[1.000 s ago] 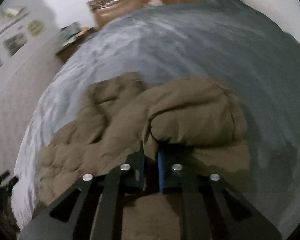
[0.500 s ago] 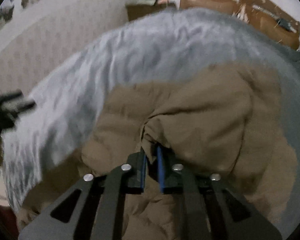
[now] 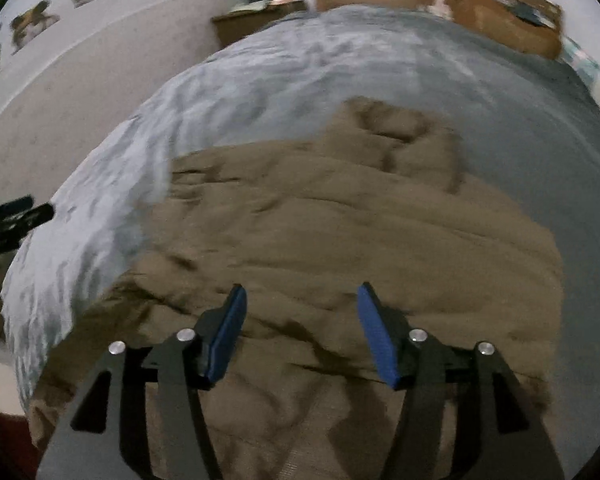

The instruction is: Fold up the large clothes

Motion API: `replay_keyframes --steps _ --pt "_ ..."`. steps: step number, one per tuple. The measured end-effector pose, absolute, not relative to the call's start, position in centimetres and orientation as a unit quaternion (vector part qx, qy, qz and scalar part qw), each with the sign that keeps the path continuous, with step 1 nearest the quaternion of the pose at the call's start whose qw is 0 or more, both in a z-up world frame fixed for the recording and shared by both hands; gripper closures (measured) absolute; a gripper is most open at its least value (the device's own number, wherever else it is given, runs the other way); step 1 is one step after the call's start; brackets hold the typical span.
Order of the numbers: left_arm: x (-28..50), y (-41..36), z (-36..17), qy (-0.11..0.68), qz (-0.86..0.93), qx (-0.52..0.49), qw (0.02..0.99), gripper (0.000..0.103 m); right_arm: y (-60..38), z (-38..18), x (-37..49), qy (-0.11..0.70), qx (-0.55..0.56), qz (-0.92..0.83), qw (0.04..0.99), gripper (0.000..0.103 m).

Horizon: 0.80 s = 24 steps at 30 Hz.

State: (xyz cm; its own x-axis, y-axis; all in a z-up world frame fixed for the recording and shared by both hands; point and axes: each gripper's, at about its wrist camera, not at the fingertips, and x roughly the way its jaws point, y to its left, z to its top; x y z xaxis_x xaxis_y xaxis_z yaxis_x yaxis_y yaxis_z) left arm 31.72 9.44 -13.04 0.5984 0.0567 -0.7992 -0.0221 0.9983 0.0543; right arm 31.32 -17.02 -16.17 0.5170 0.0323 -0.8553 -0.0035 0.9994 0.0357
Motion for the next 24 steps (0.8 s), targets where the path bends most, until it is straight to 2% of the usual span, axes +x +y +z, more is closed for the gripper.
replay_keyframes --steps 3,7,13,16,18,19,20,22,23,24 --pt "32.6 7.4 -13.9 0.460 0.004 0.021 0.888 0.004 -20.9 -15.7 30.3 0.485 0.040 -0.022 0.873 0.043" --pt "34.6 4.0 -15.2 0.479 -0.023 0.020 0.877 0.004 -26.1 -15.0 29.2 0.469 0.066 -0.067 0.878 0.032" --pt "38.4 0.1 -17.4 0.507 -0.048 0.010 0.861 0.005 -34.0 -16.0 29.3 0.474 0.122 -0.137 0.861 0.028" --pt "39.8 -1.3 -18.9 0.527 -0.066 0.005 0.847 0.015 -35.7 -18.0 29.7 0.494 0.160 -0.148 0.841 0.028" --pt "40.4 -1.9 -19.7 0.541 -0.073 0.004 0.838 0.027 -36.4 -19.8 29.6 0.506 0.194 -0.143 0.828 0.028" --pt "40.6 -2.2 -20.2 0.549 -0.082 0.000 0.832 0.045 -36.5 -20.4 29.6 0.509 0.204 -0.138 0.825 0.033" --pt "40.7 -2.5 -20.6 0.555 -0.086 -0.002 0.828 0.052 -36.3 -20.9 29.7 0.508 0.207 -0.132 0.826 0.039" --pt "40.6 -2.8 -21.1 0.554 -0.073 0.014 0.829 0.059 -35.3 -21.5 30.2 0.510 0.179 -0.130 0.831 0.057" --pt "40.3 -2.9 -21.3 0.552 -0.068 0.022 0.831 0.062 -34.9 -21.5 30.4 0.511 0.168 -0.129 0.833 0.061" --pt "39.9 -2.8 -21.3 0.550 -0.065 0.025 0.832 0.064 -34.5 -21.5 30.6 0.511 0.157 -0.127 0.836 0.069"
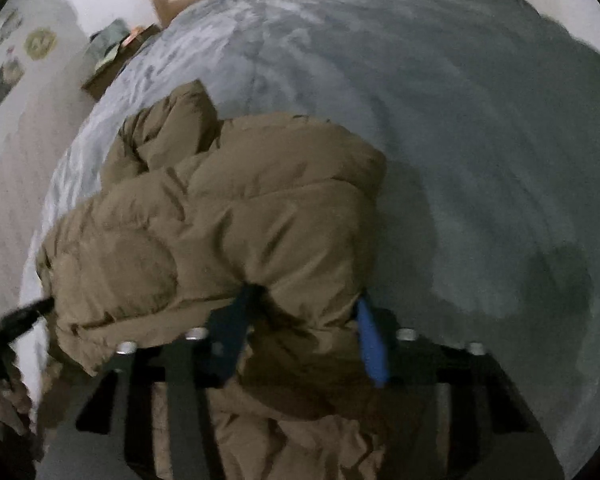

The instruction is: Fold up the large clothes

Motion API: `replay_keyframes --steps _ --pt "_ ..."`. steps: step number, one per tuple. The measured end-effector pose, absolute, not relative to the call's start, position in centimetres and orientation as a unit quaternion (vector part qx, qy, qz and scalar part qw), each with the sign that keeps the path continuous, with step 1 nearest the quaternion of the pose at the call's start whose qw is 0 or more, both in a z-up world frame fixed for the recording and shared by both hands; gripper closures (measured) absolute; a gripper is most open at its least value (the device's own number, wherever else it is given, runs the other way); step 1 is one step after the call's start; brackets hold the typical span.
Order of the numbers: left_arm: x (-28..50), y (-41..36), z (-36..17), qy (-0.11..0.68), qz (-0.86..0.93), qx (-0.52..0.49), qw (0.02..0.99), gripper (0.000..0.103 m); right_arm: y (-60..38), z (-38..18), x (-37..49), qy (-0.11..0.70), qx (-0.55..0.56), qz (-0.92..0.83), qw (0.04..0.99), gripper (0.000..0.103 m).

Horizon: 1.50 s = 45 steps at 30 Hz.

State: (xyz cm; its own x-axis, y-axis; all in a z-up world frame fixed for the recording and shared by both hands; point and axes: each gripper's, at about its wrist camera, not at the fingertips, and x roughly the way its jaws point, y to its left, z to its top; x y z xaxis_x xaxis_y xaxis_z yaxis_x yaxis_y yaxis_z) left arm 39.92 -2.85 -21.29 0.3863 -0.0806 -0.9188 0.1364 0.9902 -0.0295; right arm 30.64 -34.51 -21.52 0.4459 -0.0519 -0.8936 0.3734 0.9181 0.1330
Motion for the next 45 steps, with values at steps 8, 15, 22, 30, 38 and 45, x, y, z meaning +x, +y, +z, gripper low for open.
replay_keyframes --steps 8,15,22,30,38,45 --pt "36.7 -2.0 -21.7 0.545 -0.026 0.064 0.836 0.094 -31.4 -21.5 31.2 0.528 0.049 -0.118 0.840 0.079" --pt "36.3 -1.8 -20.4 0.529 -0.021 0.051 0.847 0.060 -31.9 -20.6 29.9 0.507 0.061 -0.127 0.850 0.064" --pt "32.1 -1.5 -17.7 0.487 -0.009 0.061 0.871 0.020 -30.0 -16.7 24.8 0.446 0.065 -0.123 0.884 0.039" --pt "24.9 -1.2 -15.3 0.447 -0.020 0.056 0.893 0.003 -26.2 -13.9 17.5 0.383 0.011 -0.154 0.911 0.015" --pt "20.0 1.9 -14.0 0.429 -0.013 0.038 0.902 0.003 -25.9 -12.3 10.7 0.363 0.033 -0.200 0.909 0.012" --pt "17.0 2.5 -15.0 0.425 -0.012 0.032 0.904 0.003 -26.3 -13.3 5.4 0.338 0.076 -0.215 0.913 0.012"
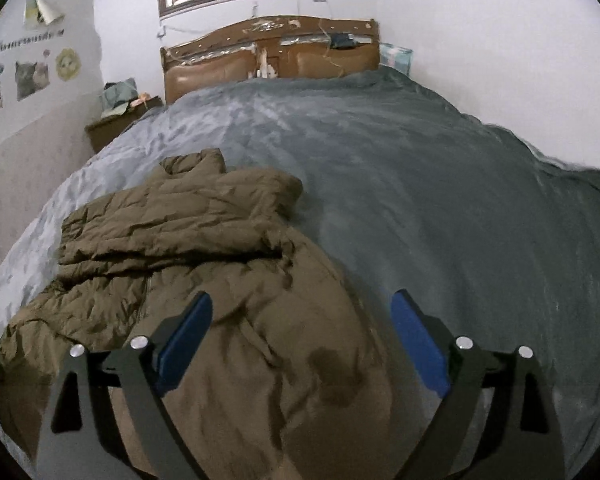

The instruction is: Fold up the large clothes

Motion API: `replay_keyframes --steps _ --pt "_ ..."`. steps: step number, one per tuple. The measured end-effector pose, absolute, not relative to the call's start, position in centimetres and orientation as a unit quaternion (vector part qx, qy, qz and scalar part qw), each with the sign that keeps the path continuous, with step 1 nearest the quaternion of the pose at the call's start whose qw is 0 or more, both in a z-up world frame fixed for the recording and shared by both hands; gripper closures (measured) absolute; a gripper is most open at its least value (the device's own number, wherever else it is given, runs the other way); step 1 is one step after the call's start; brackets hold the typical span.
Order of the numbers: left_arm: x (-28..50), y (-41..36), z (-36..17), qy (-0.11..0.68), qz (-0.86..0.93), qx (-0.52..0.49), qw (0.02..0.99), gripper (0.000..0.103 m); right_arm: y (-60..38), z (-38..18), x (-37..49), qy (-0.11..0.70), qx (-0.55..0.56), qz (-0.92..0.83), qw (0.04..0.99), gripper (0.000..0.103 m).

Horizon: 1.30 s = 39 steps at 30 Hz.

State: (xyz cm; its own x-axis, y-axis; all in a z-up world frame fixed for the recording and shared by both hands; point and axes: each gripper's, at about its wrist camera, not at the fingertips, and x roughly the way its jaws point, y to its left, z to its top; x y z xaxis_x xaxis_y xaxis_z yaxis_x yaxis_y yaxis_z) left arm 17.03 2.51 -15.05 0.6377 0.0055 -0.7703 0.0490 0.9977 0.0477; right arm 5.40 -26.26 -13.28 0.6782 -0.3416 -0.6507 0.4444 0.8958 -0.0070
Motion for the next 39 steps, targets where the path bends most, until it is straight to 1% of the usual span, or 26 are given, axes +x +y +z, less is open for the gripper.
replay_keyframes --steps 6,8,9,15,21,29,35,39 --pt "14.4 1.9 -16.3 0.430 -0.018 0.038 0.902 0.004 -26.2 -15.4 3.5 0.361 0.100 -0.204 0.904 0.012" --pt "13.6 2.0 -16.5 0.428 -0.023 0.028 0.903 0.008 -25.9 -15.8 2.8 0.371 0.086 -0.212 0.900 0.012" --pt "13.2 2.1 -16.6 0.428 -0.026 0.022 0.903 0.009 -25.8 -15.9 2.5 0.373 0.081 -0.215 0.899 0.012" --pt "11.7 2.7 -17.8 0.432 -0.033 -0.001 0.901 0.009 -26.0 -16.8 0.2 0.368 0.078 -0.219 0.900 0.012" --pt "10.9 2.3 -19.1 0.442 -0.032 0.003 0.897 0.009 -25.9 -17.8 -0.6 0.368 0.084 -0.215 0.901 0.012" --pt "9.5 1.4 -20.0 0.436 -0.028 0.016 0.899 0.008 -25.6 -18.6 -0.6 0.374 0.079 -0.222 0.897 0.012" --pt "7.9 2.5 -21.6 0.442 -0.030 -0.006 0.896 0.008 -25.3 -19.8 -1.9 0.381 0.065 -0.229 0.893 0.012" --pt "7.5 3.3 -23.2 0.454 -0.032 -0.024 0.890 0.007 -25.8 -21.1 -2.5 0.388 0.083 -0.228 0.889 0.012"
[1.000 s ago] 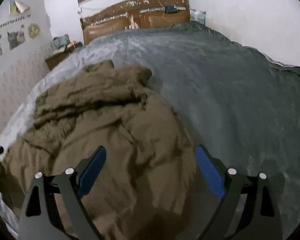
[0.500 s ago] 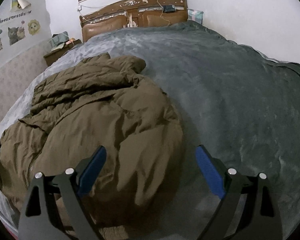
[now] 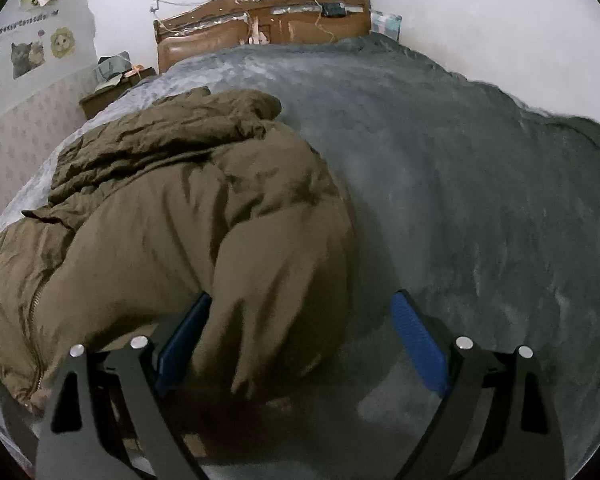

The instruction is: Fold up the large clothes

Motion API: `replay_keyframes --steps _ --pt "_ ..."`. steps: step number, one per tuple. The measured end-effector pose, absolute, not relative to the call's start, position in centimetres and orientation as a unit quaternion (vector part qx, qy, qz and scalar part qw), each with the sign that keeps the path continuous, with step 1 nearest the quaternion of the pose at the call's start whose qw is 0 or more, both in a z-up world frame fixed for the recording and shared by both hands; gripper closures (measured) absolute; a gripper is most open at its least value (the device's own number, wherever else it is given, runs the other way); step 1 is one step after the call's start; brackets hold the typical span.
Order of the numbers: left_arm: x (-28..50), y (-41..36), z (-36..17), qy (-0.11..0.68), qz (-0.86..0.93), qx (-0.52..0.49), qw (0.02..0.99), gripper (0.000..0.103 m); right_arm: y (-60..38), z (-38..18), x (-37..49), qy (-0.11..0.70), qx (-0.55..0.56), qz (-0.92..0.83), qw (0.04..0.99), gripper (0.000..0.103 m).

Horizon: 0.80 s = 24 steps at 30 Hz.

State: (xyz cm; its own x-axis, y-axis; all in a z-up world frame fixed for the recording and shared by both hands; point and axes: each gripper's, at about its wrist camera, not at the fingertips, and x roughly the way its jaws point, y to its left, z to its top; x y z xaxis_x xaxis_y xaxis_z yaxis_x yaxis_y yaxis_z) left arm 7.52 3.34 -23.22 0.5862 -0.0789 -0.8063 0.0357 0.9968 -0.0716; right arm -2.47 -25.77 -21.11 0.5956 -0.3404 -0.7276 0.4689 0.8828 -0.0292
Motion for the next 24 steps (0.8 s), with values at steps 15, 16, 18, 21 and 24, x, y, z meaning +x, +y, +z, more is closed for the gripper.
replay_keyframes --steps 15,16,18,21,24 --pt "9.2 2.6 -25.5 0.474 -0.040 -0.022 0.880 0.003 -26.3 -23.7 -2.4 0.413 0.120 -0.196 0.881 0.012" --pt "9.2 2.6 -25.6 0.474 -0.042 -0.022 0.879 0.003 -26.3 -23.9 -2.5 0.414 0.125 -0.187 0.882 0.012" --pt "9.3 2.5 -25.7 0.474 -0.044 -0.014 0.879 0.003 -26.0 -23.9 -2.5 0.413 0.123 -0.181 0.884 0.012" --pt "9.4 1.8 -25.5 0.467 -0.042 0.011 0.883 0.003 -25.1 -23.5 -2.4 0.404 0.083 -0.187 0.892 0.013" --pt "9.2 1.3 -25.0 0.456 -0.041 0.038 0.888 0.004 -24.9 -23.4 -1.5 0.411 0.072 -0.168 0.893 0.028"
